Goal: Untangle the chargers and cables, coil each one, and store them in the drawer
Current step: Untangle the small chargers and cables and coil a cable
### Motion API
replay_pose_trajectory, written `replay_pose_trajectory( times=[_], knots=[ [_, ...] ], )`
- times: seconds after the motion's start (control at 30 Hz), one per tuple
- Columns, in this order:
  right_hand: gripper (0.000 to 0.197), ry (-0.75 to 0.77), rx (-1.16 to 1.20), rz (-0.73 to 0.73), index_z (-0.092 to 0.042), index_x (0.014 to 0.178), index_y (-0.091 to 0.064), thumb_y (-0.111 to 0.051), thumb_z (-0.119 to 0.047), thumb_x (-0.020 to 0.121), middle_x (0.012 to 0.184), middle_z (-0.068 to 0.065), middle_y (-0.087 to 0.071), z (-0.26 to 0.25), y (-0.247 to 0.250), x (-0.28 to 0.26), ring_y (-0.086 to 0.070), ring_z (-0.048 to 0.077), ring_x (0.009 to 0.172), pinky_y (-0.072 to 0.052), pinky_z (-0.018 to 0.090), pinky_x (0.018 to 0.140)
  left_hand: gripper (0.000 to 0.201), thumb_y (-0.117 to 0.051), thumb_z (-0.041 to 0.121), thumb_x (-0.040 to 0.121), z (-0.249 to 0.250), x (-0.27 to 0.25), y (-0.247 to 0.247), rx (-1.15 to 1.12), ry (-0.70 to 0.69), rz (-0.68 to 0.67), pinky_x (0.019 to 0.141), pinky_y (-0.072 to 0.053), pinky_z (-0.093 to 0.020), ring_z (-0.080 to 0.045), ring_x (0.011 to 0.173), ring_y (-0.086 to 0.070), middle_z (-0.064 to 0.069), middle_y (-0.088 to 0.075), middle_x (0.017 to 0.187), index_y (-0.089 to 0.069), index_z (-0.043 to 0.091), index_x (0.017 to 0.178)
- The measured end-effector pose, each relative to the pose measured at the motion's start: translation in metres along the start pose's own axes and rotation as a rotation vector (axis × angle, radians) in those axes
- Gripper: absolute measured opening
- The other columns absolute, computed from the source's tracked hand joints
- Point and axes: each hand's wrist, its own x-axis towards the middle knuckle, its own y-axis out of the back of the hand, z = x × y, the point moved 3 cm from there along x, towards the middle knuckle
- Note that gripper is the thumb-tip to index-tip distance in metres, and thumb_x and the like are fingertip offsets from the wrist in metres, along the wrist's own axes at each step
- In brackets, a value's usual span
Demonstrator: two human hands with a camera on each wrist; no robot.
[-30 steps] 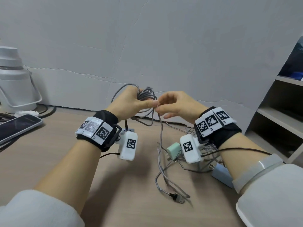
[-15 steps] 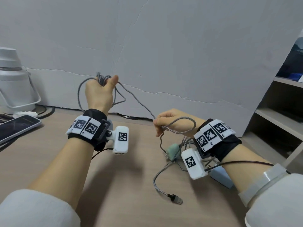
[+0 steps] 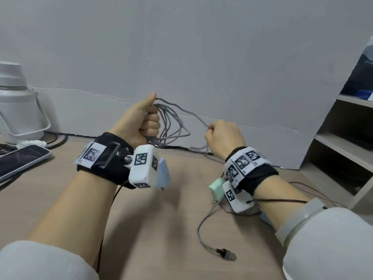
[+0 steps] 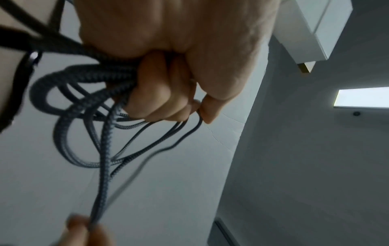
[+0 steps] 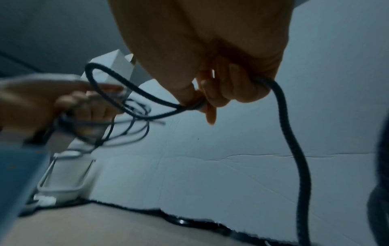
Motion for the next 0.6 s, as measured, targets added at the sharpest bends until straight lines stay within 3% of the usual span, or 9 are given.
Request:
replay_pose_trajectory(
  times=[0.07, 0.17, 0.3, 0.4, 0.47, 0.53, 0.6],
  knots=[
    [0.032, 0.027, -0.102, -0.081, -0.018, 0.115, -0.069, -0.052, -0.021, 0.088, 0.114, 0.015, -0.067, -0.006, -0.010, -0.008, -0.060, 0.039, 0.106, -0.047, 0.038, 0.083, 0.048, -0.054, 0.051, 0.098, 0.002, -0.004, -0.009, -0.061, -0.022, -0.060, 0.036, -0.009, -0.017, -0.004, 0.039, -0.015, 0.011, -0.018, 0.052, -0.027, 0.027, 0.066],
    [0.050, 0.097, -0.170, -0.192, -0.022, 0.140, -0.056, -0.053, -0.026, 0.091, 0.134, 0.015, -0.051, -0.012, -0.022, -0.016, -0.044, 0.035, 0.129, -0.042, 0.042, 0.102, 0.044, -0.050, 0.045, 0.101, 0.002, -0.005, -0.015, -0.137, -0.065, -0.109, 0.039, -0.010, -0.017, -0.004, 0.041, -0.019, 0.009, -0.029, 0.053, -0.031, 0.025, 0.067],
    [0.048, 0.212, -0.218, -0.297, -0.017, 0.141, -0.053, -0.049, -0.017, 0.093, 0.131, 0.014, -0.043, -0.021, -0.032, -0.021, -0.034, 0.033, 0.131, -0.041, 0.043, 0.102, 0.042, -0.048, 0.041, 0.104, -0.002, 0.001, -0.016, -0.090, -0.134, -0.088, 0.039, -0.020, -0.016, -0.007, 0.044, -0.030, -0.005, -0.061, 0.071, -0.037, 0.019, 0.069],
    [0.034, 0.324, -0.168, -0.338, -0.019, 0.125, -0.060, -0.052, -0.017, 0.092, 0.125, 0.012, -0.044, -0.030, -0.030, -0.023, -0.037, 0.032, 0.124, -0.043, 0.043, 0.098, 0.044, -0.045, 0.039, 0.105, -0.008, 0.001, -0.025, -0.048, -0.187, -0.141, 0.045, -0.042, -0.020, -0.013, 0.053, -0.051, -0.024, -0.073, 0.101, -0.037, 0.017, 0.068],
    [0.021, 0.378, -0.163, -0.351, -0.015, 0.109, -0.062, -0.053, -0.016, 0.090, 0.116, 0.013, -0.049, -0.037, -0.026, -0.025, -0.043, 0.032, 0.117, -0.044, 0.037, 0.089, 0.043, -0.042, 0.037, 0.107, -0.011, -0.003, -0.036, -0.009, -0.227, -0.192, 0.063, -0.061, -0.031, -0.027, 0.075, -0.070, -0.032, -0.070, 0.110, -0.039, 0.014, 0.071],
    [0.003, 0.385, -0.154, -0.383, -0.013, 0.088, -0.057, -0.057, -0.015, 0.088, 0.095, 0.008, -0.051, -0.041, -0.023, -0.026, -0.050, 0.030, 0.099, -0.039, 0.028, 0.070, 0.040, -0.041, 0.034, 0.108, -0.015, -0.008, -0.046, 0.044, -0.277, -0.215, 0.082, -0.062, -0.048, -0.042, 0.096, -0.072, -0.035, -0.069, 0.108, -0.042, 0.011, 0.075],
    [0.016, 0.356, -0.092, -0.413, -0.010, 0.073, -0.050, -0.060, -0.013, 0.084, 0.077, 0.004, -0.049, -0.041, -0.020, -0.026, -0.052, 0.028, 0.080, -0.034, 0.029, 0.055, 0.039, -0.040, 0.033, 0.109, -0.017, -0.014, -0.053, 0.110, -0.338, -0.216, 0.085, -0.060, -0.054, -0.046, 0.098, -0.071, -0.034, -0.071, 0.099, -0.045, 0.010, 0.078]
  ],
)
